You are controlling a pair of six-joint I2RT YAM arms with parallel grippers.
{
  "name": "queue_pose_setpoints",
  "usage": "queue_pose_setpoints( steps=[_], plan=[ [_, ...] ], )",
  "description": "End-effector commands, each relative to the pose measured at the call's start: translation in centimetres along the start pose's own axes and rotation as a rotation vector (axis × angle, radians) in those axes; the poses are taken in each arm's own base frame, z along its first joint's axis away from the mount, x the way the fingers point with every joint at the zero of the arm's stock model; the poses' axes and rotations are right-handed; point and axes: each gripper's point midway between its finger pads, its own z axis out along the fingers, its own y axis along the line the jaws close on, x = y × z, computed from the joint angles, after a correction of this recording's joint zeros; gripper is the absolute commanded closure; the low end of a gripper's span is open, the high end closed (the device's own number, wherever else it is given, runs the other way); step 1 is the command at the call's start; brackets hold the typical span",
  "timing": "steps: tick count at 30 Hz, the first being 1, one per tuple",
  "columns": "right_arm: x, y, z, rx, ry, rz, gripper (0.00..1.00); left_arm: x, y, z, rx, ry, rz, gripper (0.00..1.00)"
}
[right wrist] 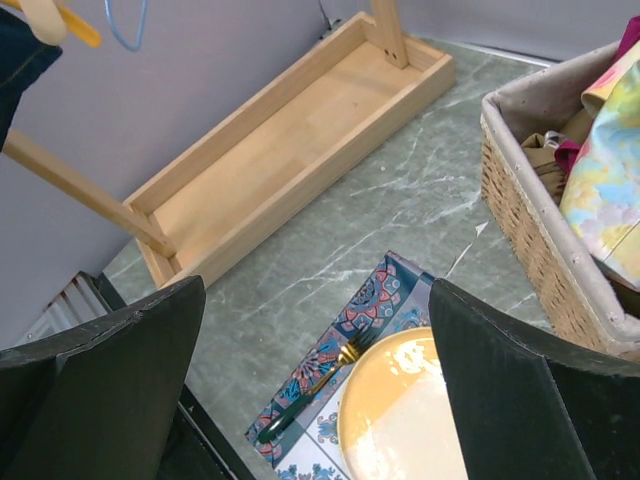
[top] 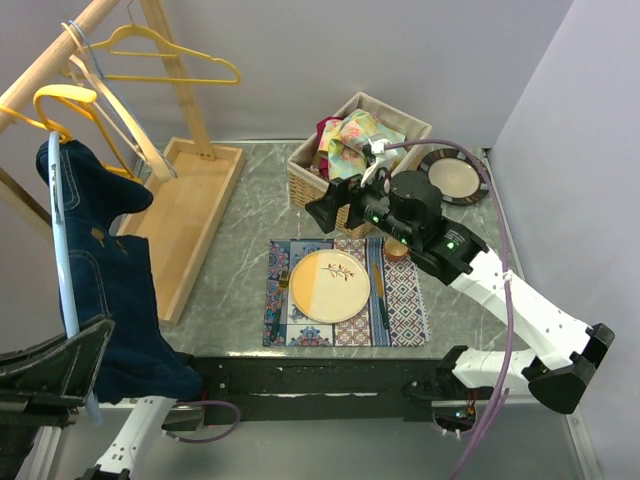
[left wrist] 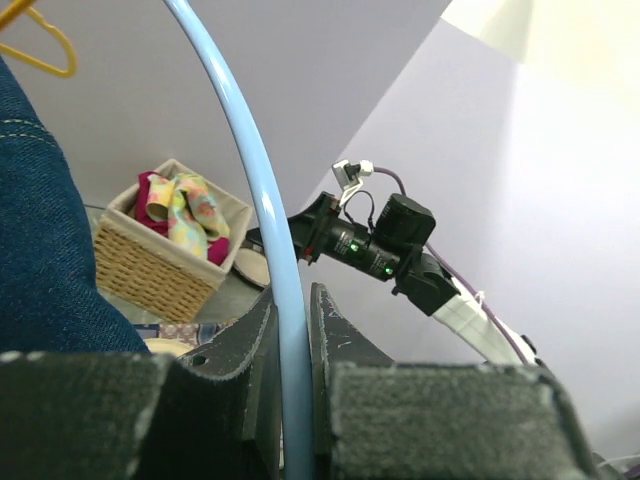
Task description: Remove the skirt from the hanger
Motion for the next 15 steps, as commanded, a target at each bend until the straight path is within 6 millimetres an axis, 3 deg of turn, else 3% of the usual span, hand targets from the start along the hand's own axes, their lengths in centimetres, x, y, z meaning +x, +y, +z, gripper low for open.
queue_pose_setpoints(
  steps=[1,5,8,15],
  plan=[
    [-3.4,1.2,-2.0,-0.027,-0.102,0.007,0.0,-2.3,-6.3,-2.2,0.274,-0.067,0.054,0.99],
    [-3.6,1.0,-2.3,-0.015,-0.106,-0.001,0.0,-3.9,-6.7,-3.4,0.252,-0.139,0.064,0.99],
    [-3.9,1.1,-2.9,-0.022,-0.125,0.002,0.0,-4.7,-5.6,-3.3,0.194,-0.193,0.065,0.99],
    [-4.3,1.3,-3.5,-0.039,-0.153,0.011,0.0,-6.0,1.0,-0.2,-0.059,-0.329,0.104,0.99]
  ],
)
